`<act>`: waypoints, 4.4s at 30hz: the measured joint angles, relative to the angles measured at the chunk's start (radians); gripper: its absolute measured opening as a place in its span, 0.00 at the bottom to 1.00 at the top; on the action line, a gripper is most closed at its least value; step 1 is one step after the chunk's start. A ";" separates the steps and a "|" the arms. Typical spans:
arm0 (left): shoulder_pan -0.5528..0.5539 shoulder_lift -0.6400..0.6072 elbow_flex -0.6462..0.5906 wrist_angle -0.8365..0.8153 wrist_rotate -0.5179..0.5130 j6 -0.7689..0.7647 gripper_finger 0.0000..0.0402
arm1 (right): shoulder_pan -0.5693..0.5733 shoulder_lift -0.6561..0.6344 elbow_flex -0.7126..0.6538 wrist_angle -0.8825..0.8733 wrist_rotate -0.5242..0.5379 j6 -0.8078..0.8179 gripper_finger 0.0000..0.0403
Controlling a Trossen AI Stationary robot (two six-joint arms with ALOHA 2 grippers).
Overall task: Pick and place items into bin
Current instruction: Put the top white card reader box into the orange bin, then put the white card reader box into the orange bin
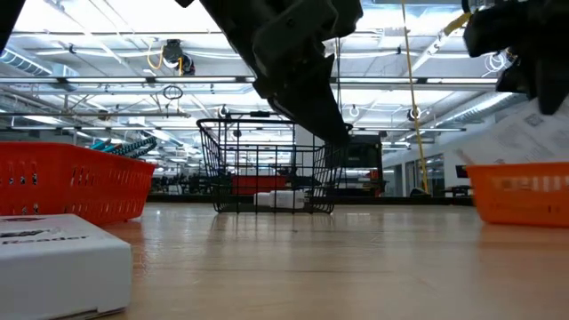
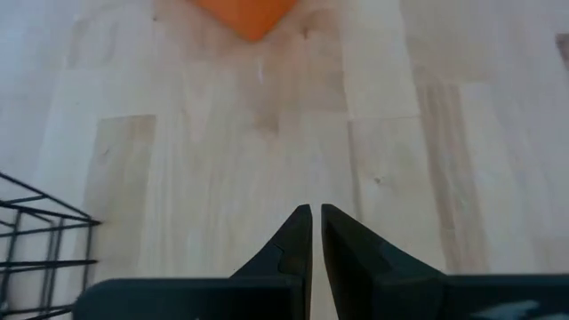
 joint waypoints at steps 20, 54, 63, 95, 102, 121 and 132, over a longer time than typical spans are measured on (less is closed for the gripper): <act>-0.017 0.000 0.000 -0.045 0.031 0.003 0.09 | -0.051 -0.023 0.000 -0.110 -0.040 -0.005 0.16; -0.017 0.000 0.000 -0.071 0.031 0.007 0.09 | -0.049 -0.070 -0.009 0.240 -0.083 0.175 0.65; -0.026 0.000 0.000 -0.215 0.161 -0.057 0.09 | -0.035 -0.069 -0.199 1.126 -0.088 0.086 0.65; -0.117 -0.006 0.001 -0.177 0.268 -0.271 0.09 | 0.228 0.126 -0.482 2.003 0.257 -0.529 0.36; -0.183 -0.010 0.001 -0.191 0.321 -0.323 0.09 | 0.198 0.164 -0.446 1.848 0.285 -0.370 0.03; -0.266 -0.014 0.000 -0.229 0.455 -0.417 0.09 | 0.118 0.167 -0.445 1.856 0.330 -0.417 0.00; -0.298 -0.014 0.000 -0.274 0.468 -0.455 0.09 | 0.049 0.166 -0.445 1.861 0.226 -0.319 0.00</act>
